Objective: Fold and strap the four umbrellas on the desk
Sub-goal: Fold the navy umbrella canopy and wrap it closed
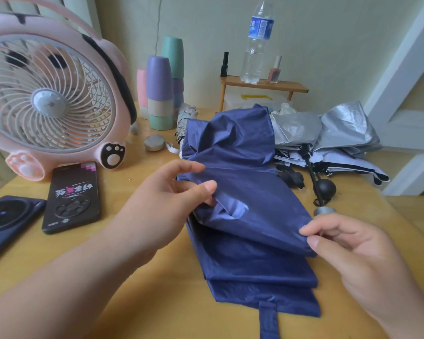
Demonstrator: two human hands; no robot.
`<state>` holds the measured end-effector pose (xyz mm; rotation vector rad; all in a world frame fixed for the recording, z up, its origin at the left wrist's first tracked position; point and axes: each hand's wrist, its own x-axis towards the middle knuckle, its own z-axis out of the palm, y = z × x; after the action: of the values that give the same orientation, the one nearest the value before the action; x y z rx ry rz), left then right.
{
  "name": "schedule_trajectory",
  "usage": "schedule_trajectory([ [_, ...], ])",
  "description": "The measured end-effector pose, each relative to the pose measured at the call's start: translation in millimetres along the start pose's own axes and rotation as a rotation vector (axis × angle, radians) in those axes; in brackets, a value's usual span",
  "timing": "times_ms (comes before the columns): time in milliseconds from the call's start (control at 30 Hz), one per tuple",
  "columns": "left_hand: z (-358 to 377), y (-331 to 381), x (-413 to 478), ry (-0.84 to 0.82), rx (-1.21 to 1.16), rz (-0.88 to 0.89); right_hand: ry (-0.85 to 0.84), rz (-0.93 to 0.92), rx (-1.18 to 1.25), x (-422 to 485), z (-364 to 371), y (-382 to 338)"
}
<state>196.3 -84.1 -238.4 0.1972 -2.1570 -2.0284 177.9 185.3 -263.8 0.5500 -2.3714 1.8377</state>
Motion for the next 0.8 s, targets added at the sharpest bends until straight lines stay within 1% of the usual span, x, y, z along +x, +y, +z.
schedule_trajectory([
  [67, -4.8, -7.6, 4.5, -0.011, 0.255, 0.126, -0.023, 0.011, -0.007, 0.6, 0.4, 0.6],
  [133, -7.3, -12.9, 7.3, -0.065, 0.481, 0.221, -0.052, 0.023, -0.039, 0.8, 1.5, 2.6],
  [233, -4.7, -14.6, 5.9, -0.086, 0.722, 0.219, -0.084, 0.032, -0.121, 0.5, 2.8, 4.1],
  [300, -3.5, -14.1, 5.0, -0.097, 0.825, 0.231, -0.088, 0.036, -0.152, 0.8, 3.3, 3.0],
  [433, -5.3, -18.2, 7.1, -0.166, 0.916, 0.25, -0.093, 0.111, -0.18, 3.2, 4.8, 4.6],
  [567, -14.7, -20.7, 12.4, -0.204, 0.825, 0.264, -0.124, 0.162, -0.24, 8.0, 6.8, 7.2],
  [700, -34.2, -15.5, 20.7, -0.342, 0.754, 0.221, -0.103, 0.153, -0.266, 11.1, 5.3, 8.8],
  [800, -41.1, -10.7, 19.8, -0.44, 0.778, 0.2, -0.093, 0.136, -0.285, 9.2, 2.0, 11.9],
])
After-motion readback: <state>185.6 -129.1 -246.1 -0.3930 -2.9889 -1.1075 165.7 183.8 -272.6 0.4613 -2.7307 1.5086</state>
